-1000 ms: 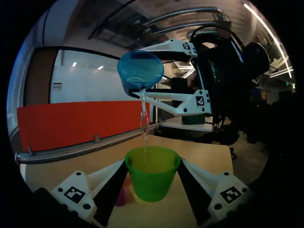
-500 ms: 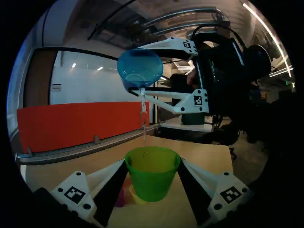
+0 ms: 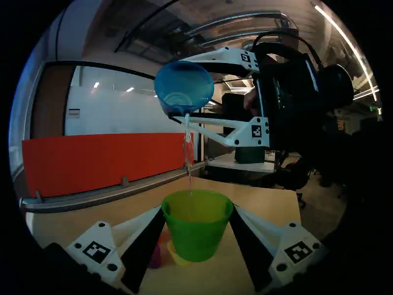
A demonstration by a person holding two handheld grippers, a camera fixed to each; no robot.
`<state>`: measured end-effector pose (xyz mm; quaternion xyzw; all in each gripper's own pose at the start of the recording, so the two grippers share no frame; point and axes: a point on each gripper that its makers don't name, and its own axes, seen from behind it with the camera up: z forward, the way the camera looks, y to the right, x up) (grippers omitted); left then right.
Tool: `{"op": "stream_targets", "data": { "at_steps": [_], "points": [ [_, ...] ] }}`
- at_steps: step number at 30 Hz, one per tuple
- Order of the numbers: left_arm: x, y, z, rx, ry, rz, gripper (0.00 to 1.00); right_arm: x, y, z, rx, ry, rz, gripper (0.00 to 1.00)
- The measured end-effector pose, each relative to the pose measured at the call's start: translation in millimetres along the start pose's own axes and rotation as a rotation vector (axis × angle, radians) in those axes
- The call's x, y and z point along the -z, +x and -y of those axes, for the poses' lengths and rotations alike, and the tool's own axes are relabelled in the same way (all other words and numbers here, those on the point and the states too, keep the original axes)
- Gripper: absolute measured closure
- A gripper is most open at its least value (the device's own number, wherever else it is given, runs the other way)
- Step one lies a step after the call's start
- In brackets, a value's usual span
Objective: Pour water
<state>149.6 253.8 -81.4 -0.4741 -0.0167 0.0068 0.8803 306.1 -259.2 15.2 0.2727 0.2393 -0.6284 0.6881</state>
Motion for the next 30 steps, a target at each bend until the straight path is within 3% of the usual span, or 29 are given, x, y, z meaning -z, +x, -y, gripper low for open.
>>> {"op": "stream_targets", "data": {
  "at_steps": [30],
  "points": [
    [-1.5, 4.5, 0.9, 0.006, -0.004, -0.019, 0.13, 6.8, 21.9, -10.5, 0.182, -0.012, -0.011, 0.09]
  ]
}}
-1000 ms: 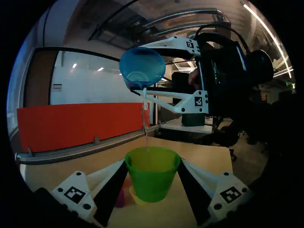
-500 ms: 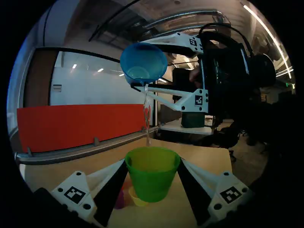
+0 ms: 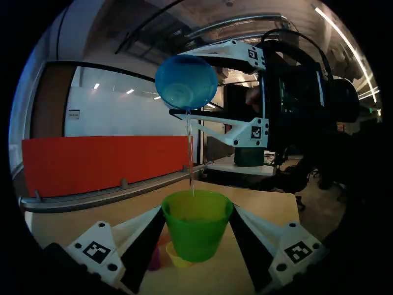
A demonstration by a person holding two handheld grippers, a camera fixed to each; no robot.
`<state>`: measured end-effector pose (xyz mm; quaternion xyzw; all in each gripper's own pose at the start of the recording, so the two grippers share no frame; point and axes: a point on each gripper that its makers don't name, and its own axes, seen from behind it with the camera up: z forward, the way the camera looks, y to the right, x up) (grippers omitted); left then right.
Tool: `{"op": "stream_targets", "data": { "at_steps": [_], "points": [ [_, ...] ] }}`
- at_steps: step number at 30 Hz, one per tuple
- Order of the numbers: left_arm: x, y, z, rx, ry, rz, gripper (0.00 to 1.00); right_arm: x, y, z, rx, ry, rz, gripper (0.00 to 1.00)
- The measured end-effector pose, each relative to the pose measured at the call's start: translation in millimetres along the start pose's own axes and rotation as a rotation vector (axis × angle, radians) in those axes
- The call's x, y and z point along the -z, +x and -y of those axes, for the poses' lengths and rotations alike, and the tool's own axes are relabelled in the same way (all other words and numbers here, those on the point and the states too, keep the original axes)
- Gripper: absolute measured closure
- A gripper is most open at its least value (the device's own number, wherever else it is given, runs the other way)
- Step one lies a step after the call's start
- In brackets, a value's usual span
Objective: Pour water
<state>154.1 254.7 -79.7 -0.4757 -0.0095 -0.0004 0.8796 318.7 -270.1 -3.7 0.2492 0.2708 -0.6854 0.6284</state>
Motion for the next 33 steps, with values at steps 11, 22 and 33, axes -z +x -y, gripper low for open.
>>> {"op": "stream_targets", "data": {
  "at_steps": [11, 22, 33],
  "points": [
    [0.5, 2.4, -2.0, -0.001, 0.001, -0.005, 0.13, 0.3, 7.5, 0.3, 0.034, 0.002, -0.003, 0.09],
    [1.8, 4.3, -2.8, -0.006, 0.005, -0.005, 0.13, 2.6, 3.7, 1.7, -0.051, 0.008, -0.004, 0.09],
    [2.3, 4.0, -4.1, -0.017, 0.006, 0.000, 0.13, 8.0, -5.1, 9.3, -0.383, 0.011, -0.029, 0.09]
  ]
}}
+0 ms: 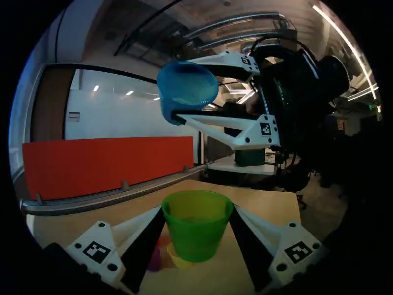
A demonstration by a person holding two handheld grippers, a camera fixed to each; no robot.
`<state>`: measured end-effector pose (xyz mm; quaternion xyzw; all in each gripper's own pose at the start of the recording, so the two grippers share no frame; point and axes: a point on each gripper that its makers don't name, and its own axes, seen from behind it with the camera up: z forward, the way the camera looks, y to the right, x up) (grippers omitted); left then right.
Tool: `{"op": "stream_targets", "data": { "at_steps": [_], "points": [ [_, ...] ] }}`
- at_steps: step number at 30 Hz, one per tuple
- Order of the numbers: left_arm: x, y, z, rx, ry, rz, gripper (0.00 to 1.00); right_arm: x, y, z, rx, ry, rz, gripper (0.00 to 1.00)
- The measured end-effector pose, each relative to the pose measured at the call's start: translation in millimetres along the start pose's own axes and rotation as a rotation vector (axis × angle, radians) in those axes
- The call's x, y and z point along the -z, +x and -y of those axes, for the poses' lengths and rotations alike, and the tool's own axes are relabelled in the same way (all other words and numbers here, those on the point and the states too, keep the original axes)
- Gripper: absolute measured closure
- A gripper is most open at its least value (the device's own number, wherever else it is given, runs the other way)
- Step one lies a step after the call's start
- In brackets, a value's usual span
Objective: Pour water
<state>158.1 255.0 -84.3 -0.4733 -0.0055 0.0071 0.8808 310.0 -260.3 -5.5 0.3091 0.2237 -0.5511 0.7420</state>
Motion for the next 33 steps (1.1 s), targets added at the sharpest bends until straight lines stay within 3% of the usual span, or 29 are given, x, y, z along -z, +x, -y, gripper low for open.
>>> {"op": "stream_targets", "data": {
  "at_steps": [17, 27, 30, 33],
  "points": [
    [-0.8, 0.5, 5.6, -0.028, 0.013, 0.014, 0.13, 9.5, 7.6, 12.8, -0.621, 0.026, -0.026, 0.09],
    [-0.9, 1.9, 8.7, -0.042, 0.022, 0.019, 0.13, 13.7, 20.1, 18.2, -1.023, 0.094, -0.055, 0.09],
    [-1.2, 2.7, 10.3, -0.049, 0.027, 0.024, 0.13, 14.9, 18.5, 16.9, -1.106, 0.107, -0.059, 0.09],
    [-0.8, 2.3, 11.4, -0.057, 0.032, 0.026, 0.13, 17.1, 16.8, 18.8, -1.144, 0.116, -0.059, 0.09]
  ]
}}
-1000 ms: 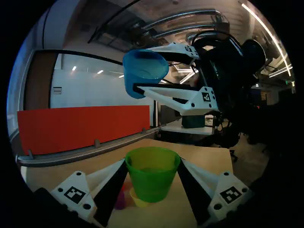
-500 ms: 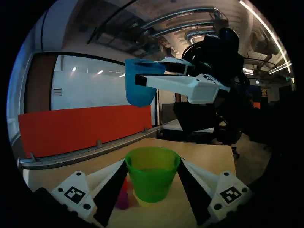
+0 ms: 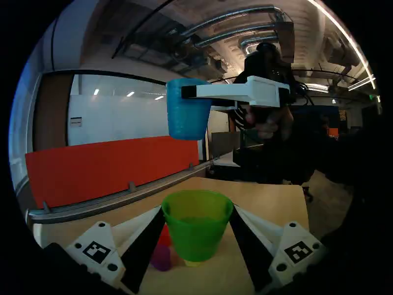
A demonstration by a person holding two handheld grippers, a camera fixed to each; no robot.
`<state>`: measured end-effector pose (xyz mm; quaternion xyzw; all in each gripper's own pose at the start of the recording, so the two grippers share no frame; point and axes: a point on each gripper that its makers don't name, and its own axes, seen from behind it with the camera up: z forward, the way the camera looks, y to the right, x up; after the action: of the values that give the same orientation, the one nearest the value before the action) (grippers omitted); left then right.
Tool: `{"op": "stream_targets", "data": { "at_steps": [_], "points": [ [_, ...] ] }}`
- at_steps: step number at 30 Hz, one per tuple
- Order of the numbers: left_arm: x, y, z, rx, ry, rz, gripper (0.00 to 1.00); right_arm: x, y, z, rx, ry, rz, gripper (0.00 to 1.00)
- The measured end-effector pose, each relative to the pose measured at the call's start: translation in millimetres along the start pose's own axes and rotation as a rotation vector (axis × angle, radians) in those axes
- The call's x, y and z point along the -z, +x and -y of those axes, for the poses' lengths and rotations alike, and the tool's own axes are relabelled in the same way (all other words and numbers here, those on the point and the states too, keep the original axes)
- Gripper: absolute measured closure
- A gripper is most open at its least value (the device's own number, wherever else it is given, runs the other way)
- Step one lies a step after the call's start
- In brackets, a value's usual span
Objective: Pour water
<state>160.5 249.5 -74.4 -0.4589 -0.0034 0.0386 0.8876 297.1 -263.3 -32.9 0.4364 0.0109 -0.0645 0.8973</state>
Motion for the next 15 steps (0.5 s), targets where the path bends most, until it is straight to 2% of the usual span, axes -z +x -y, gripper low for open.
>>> {"op": "stream_targets", "data": {
  "at_steps": [8, 15],
  "points": [
    [1.5, -5.6, 8.1, -0.004, 0.020, 0.021, 0.13, 8.2, -15.7, -6.3, 0.007, -0.015, 0.030, 0.09],
    [6.3, -20.9, 24.4, -0.014, 0.054, 0.067, 0.13, 22.2, -41.2, -19.7, 0.001, -0.043, 0.061, 0.09]
  ]
}}
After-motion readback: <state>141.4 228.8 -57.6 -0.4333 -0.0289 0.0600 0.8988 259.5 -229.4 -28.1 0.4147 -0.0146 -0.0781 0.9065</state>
